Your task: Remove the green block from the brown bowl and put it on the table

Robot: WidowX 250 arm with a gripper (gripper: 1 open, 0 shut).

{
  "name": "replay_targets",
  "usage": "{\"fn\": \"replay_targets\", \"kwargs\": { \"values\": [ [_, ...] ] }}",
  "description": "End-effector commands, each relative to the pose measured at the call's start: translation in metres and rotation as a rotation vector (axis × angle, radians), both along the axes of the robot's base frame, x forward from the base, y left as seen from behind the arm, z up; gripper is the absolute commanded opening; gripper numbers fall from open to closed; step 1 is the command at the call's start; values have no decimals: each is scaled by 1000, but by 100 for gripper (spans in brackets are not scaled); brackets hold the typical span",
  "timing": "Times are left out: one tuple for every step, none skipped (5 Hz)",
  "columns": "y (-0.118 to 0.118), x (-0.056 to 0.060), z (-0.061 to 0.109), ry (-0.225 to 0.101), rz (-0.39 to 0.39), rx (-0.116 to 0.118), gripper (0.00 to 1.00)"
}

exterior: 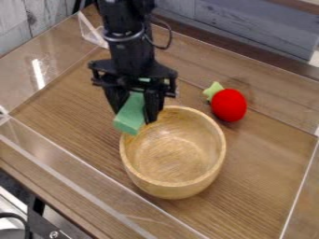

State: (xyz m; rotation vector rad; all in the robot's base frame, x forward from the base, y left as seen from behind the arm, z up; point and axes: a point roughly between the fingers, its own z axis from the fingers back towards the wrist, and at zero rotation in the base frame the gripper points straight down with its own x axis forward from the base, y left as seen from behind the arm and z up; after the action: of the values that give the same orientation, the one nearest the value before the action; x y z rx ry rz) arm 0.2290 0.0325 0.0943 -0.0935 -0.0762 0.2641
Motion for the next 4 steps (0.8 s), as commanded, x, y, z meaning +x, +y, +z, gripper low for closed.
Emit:
{"fn": "replay_targets", "kwargs": {
  "values": [
    [6,16,9,-43,34,8,0],
    [10,14,7,-38,26,10,0],
    [13,12,5,-32,17,12,0],
    [13,10,-7,-24,-37,17,0]
  ]
}}
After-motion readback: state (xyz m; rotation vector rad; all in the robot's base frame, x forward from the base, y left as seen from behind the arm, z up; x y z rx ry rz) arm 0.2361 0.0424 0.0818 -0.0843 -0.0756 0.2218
